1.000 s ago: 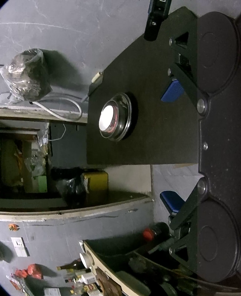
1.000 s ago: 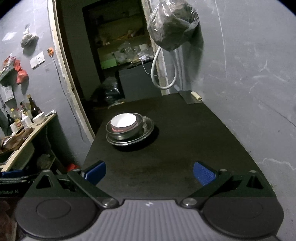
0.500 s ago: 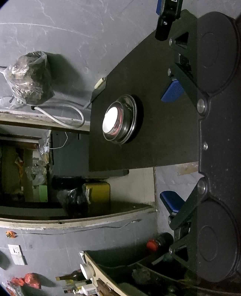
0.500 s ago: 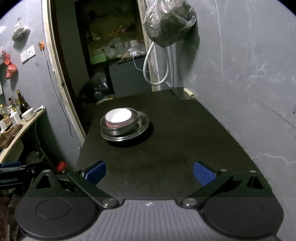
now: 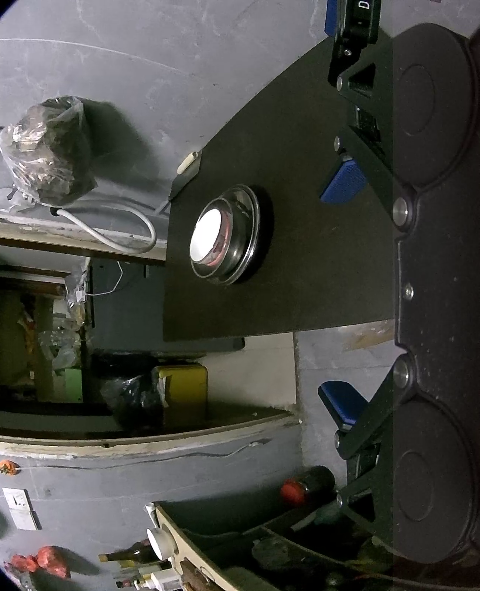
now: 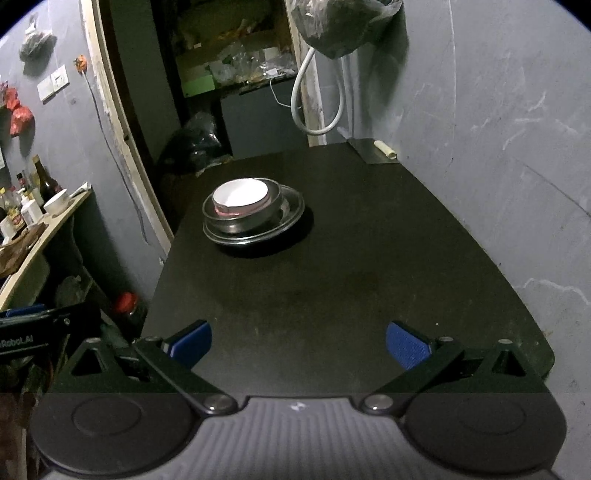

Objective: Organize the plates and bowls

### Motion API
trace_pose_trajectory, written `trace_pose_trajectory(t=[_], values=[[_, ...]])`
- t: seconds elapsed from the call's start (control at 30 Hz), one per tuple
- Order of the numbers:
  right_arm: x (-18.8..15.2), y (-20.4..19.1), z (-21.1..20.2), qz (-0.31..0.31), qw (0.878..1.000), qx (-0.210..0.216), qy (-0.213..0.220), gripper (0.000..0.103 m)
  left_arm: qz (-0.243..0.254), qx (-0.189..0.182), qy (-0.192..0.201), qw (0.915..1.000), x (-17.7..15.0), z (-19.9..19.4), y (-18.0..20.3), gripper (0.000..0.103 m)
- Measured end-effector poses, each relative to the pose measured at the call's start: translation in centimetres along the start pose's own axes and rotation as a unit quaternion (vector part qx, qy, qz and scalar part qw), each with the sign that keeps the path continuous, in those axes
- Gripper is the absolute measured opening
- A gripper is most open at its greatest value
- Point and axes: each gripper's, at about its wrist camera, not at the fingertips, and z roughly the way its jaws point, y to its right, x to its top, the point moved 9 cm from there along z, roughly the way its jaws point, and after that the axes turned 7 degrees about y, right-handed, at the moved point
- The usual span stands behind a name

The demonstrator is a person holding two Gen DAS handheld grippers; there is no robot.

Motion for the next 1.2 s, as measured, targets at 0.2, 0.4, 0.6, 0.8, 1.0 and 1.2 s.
trace_pose_trajectory(t=[0.2, 0.4, 0.6, 0.8, 1.0, 1.2], values=[[-0.3, 0.6, 0.1, 0.001, 1.0, -0.003, -0.011, 0.103, 0.002, 0.004, -0.008, 1.0, -0.5, 0.5, 0.3, 0.102], [-0.5, 1.1, 0.3, -0.002, 1.0, -0.003, -0.018, 0.103, 0.009, 0.011, -0.017, 0.9997, -1.0, 0.9, 0.4, 0.102], [-0.5, 1.2, 0.5, -0.005, 1.0, -0.002, -0.021, 0.103, 0.008, 0.012, -0.019, 0.9997, -1.0, 1.1, 0.5, 0.102], [-0.5, 1.2, 0.6, -0.004, 1.0, -0.001, -0.021, 0.103, 0.009, 0.015, -0.021, 0.9996, -1.1, 1.2, 0.6, 0.102], [-0.5, 1.2, 0.6, -0.005, 1.0, 0.0, -0.021, 0.103, 0.009, 0.019, -0.021, 0.9996, -1.3, 1.3, 0.7, 0.102], [-0.5, 1.2, 0.6, -0.004, 1.0, 0.0, -0.021, 0.103, 0.009, 0.019, -0.021, 0.9996, -1.3, 1.3, 0.7, 0.102]])
